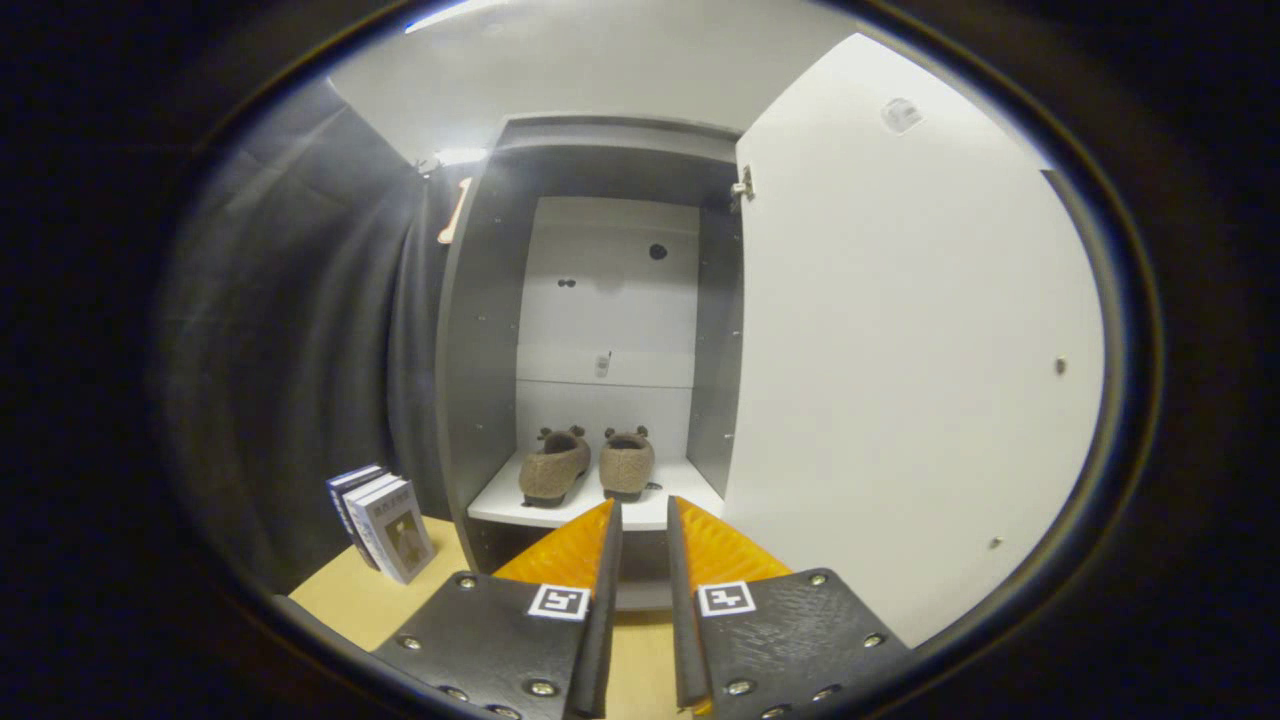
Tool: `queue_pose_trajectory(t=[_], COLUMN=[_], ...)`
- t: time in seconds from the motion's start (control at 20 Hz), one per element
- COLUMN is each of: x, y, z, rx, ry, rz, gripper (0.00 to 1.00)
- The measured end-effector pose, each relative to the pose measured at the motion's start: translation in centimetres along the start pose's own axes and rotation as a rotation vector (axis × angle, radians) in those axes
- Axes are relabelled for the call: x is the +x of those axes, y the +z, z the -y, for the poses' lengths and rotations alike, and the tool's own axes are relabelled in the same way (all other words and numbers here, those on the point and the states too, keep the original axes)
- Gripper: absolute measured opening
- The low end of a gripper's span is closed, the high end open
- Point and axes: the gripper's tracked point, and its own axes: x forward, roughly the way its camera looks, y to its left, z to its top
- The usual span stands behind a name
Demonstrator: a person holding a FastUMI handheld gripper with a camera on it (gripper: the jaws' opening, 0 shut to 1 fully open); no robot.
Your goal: Open the shoe cabinet door, grab the shoes and put them into the shoe cabinet, then close the shoe cabinet door.
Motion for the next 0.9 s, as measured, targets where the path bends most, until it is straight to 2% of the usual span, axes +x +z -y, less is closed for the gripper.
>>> queue_pose_trajectory(t=[0.55,0.9], x=[-10.6,-11.6], y=[2.5,3.9], z=[10.5,17.6], rx=[0.016,0.034], ry=[-0.029,-0.115], rz=[0.077,0.125], gripper=[0.25,0.25])
